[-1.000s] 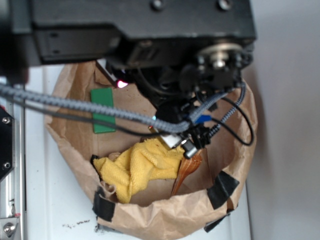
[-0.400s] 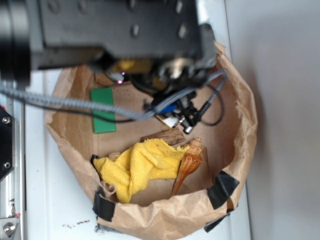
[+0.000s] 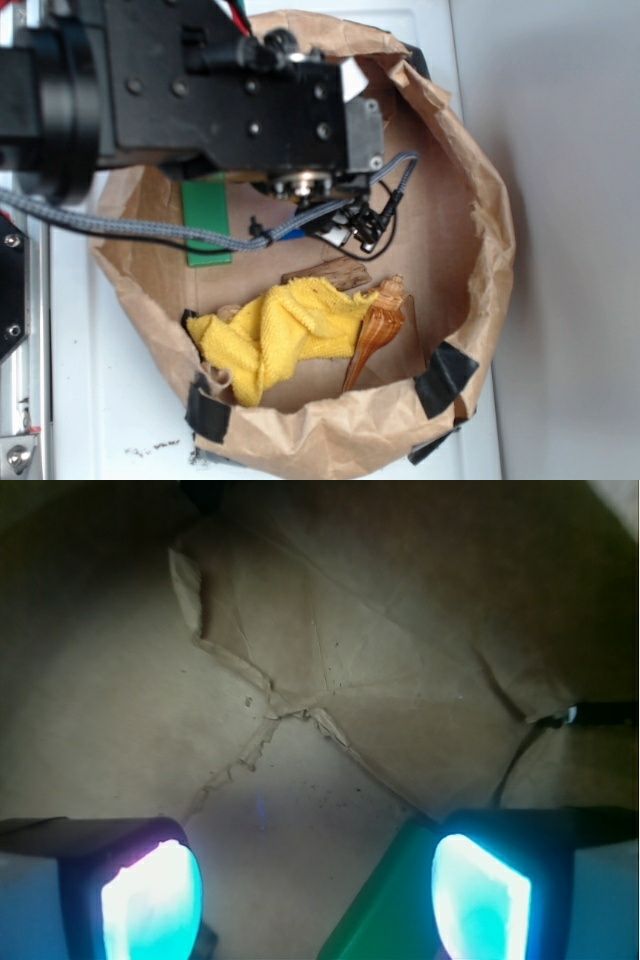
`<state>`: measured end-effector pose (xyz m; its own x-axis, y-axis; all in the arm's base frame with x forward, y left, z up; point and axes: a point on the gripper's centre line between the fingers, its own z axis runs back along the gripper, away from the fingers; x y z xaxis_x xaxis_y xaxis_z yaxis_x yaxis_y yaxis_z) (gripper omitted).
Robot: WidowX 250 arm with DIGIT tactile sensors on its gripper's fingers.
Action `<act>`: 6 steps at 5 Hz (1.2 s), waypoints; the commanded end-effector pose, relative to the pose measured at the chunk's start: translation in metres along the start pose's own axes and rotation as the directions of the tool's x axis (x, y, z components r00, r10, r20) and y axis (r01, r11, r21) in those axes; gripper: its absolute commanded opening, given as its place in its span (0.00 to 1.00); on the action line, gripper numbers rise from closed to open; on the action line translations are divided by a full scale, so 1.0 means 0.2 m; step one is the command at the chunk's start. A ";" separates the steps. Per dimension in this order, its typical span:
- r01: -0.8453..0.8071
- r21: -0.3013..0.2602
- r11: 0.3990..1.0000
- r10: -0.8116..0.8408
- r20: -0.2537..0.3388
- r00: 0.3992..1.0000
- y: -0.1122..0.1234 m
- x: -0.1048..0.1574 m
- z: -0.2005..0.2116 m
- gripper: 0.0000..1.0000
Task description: Grab the green block.
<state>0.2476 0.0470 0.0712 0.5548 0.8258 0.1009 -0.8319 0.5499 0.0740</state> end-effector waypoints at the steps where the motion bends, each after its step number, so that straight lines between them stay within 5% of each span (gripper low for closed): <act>1: 0.037 -0.038 0.999 -0.037 0.010 0.999 0.14 0.04 0.00 1.00; 3: 0.125 -0.011 0.992 -0.125 0.021 0.992 0.24 0.02 -0.08 1.00; 6: 0.234 -0.062 0.970 -0.237 -0.045 0.971 0.30 -0.09 -0.14 1.00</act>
<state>0.1931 0.0511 0.0409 0.7634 0.6458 0.0141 -0.6457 0.7624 0.0421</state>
